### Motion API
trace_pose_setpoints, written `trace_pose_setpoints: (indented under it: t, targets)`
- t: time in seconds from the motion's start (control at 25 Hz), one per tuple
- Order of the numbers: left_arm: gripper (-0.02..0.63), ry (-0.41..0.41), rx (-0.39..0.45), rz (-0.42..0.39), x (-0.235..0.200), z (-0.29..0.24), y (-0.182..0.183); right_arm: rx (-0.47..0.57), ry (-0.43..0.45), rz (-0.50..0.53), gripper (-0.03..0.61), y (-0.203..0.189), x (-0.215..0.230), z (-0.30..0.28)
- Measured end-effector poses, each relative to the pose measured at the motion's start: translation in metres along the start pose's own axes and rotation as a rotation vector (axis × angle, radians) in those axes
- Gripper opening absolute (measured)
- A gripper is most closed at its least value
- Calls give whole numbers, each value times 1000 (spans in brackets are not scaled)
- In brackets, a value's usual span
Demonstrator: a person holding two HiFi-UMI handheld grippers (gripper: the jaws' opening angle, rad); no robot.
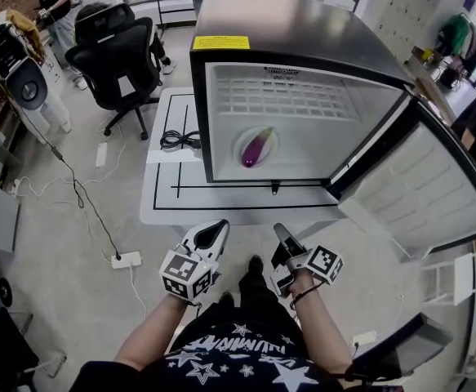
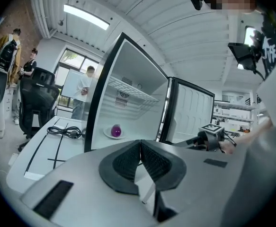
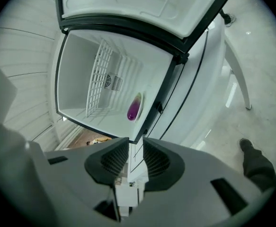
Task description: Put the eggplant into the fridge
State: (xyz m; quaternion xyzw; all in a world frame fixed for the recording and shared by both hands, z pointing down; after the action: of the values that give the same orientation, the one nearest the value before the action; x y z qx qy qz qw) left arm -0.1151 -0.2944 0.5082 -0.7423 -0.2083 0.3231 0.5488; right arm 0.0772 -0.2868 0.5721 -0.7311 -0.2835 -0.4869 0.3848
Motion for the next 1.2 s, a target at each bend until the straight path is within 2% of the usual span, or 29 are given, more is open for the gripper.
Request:
trace_pose_setpoints:
  t: [0.28,0.64,1.2]
  targets:
    - [9,-10,4,15,3,9,-3,11,-15,64,97,-6,-6,15]
    - [9,46,22,53,3,14,-10,-38,35,153,97,-6,-21,12]
    - [9,105,57,27,80,36,-13,-93,100,209,97,-9,-23,90]
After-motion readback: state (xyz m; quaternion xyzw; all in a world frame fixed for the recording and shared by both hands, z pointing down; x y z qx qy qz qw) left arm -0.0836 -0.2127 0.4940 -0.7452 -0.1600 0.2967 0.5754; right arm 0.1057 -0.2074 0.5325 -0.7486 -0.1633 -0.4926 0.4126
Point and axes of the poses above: the fingertips, and each gripper's own axes: z backward along the fingers, x to its right, y out of its top, the point moved 4 cm from there along z, backward along the fingers
